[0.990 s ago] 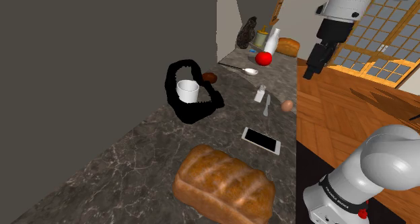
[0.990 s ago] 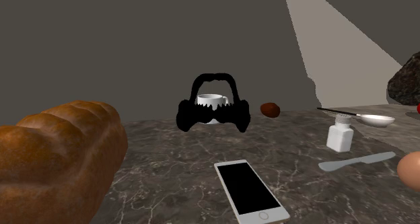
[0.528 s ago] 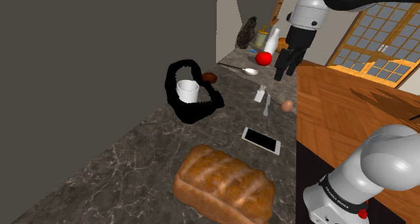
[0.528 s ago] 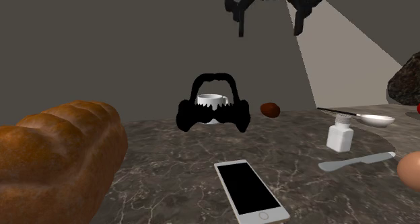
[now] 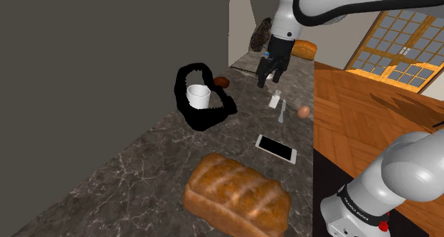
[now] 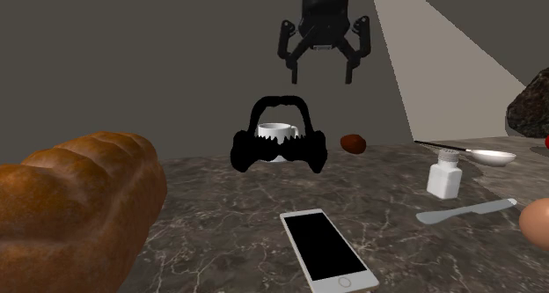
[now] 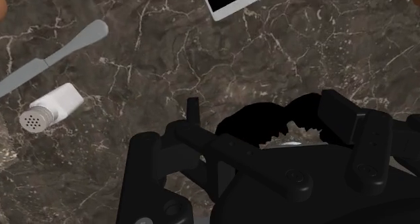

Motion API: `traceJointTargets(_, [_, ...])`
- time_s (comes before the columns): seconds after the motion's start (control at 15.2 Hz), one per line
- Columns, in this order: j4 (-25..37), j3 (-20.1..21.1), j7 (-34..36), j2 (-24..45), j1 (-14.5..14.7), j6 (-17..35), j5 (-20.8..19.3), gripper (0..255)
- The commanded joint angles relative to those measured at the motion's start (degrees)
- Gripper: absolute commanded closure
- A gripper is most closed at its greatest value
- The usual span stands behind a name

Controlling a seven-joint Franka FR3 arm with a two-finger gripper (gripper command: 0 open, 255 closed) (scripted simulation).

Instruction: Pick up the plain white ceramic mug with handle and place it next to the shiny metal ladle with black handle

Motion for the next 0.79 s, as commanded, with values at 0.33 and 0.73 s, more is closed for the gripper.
traceJointTargets(0.33, [9.7,2.6,4.9,15.2,0.4,6.3,-2.4,0])
traceJointTargets(0.73, [20.9,3.5,9.1,28.5,1.7,8.8,-5.8,0])
